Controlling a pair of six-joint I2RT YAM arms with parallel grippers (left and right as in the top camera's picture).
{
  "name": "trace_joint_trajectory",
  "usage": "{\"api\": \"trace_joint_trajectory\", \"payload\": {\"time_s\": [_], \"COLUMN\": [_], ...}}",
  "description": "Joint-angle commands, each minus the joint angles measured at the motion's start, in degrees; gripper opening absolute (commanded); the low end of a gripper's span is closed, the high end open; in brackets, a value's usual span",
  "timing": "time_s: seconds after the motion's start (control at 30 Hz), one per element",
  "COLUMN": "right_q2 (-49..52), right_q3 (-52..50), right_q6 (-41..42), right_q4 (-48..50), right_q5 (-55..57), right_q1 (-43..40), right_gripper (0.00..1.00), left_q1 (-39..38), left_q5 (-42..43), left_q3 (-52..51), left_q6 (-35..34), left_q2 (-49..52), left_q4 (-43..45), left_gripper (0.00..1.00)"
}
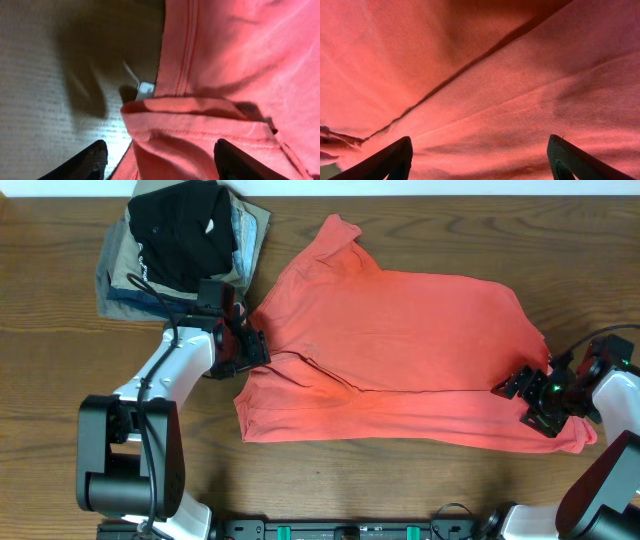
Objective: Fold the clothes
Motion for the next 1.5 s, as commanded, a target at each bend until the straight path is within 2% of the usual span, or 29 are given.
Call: {"api": "trace_joint_trajectory", "payload": {"time_s": [0.0, 0.23, 0.4, 0.53, 0.67, 0.73, 0.77, 0.97, 1.13, 1.3, 1.47], "right_q2": [0.4, 0.4, 0.4, 0.4, 0.4, 0.4, 0.4, 0.4, 0.4, 0.4, 0.4], "right_q3": [0.9, 0.9, 0.9, 0.9, 0.9, 0.9, 0.9, 0.9, 0.9, 0.9, 0.9], "right_q6": [-0.9, -0.9, -0.9, -0.9, -0.9, -0.9, -0.9, -0.9, -0.9, -0.9, -0.8], "right_q4": [0.0, -0.1, 0.0, -0.1, 0.0, 0.0, 0.0, 0.0, 0.0, 0.2, 0.4], "right_q5": [-0.6, -0.6, -0.6, -0.6, -0.6, -0.5, -0.4, -0.2, 1.8, 2.1, 2.1], "right_q1": [0.6, 0.6, 0.6, 0.6, 0.6, 0.6, 0.6, 0.6, 0.6, 0.6, 0.6], "right_gripper": [0.84, 0.84, 0.84, 0.83, 0.83, 0.83, 0.83, 0.83, 0.82, 0.82, 0.82], "left_q1": [0.0, 0.0, 0.0, 0.0, 0.0, 0.0, 0.0, 0.0, 0.0, 0.0, 0.0], "left_q5": [0.0, -4.3, -5.7, -5.7, -5.7, -5.7, -5.7, -5.7, -5.7, -5.7, -5.7], "left_q3": [0.1, 0.1, 0.1, 0.1, 0.1, 0.1, 0.1, 0.7, 2.4, 2.5, 2.5], "left_q6": [1.0, -0.5, -0.5, -0.5, -0.5, -0.5, -0.5, 1.0, 1.0, 1.0, 1.0], "left_q2": [2.5, 5.4, 6.6, 6.7, 6.7, 6.7, 6.7, 5.1, 0.0, -5.8, -6.4], "left_q4": [1.0, 2.4, 3.8, 5.0, 5.0, 4.9, 4.8, 3.6, 1.9, 3.2, 6.8], "left_gripper": [0.69, 0.68, 0.6, 0.46, 0.25, 0.09, 0.06, 0.06, 0.06, 0.06, 0.06]}}
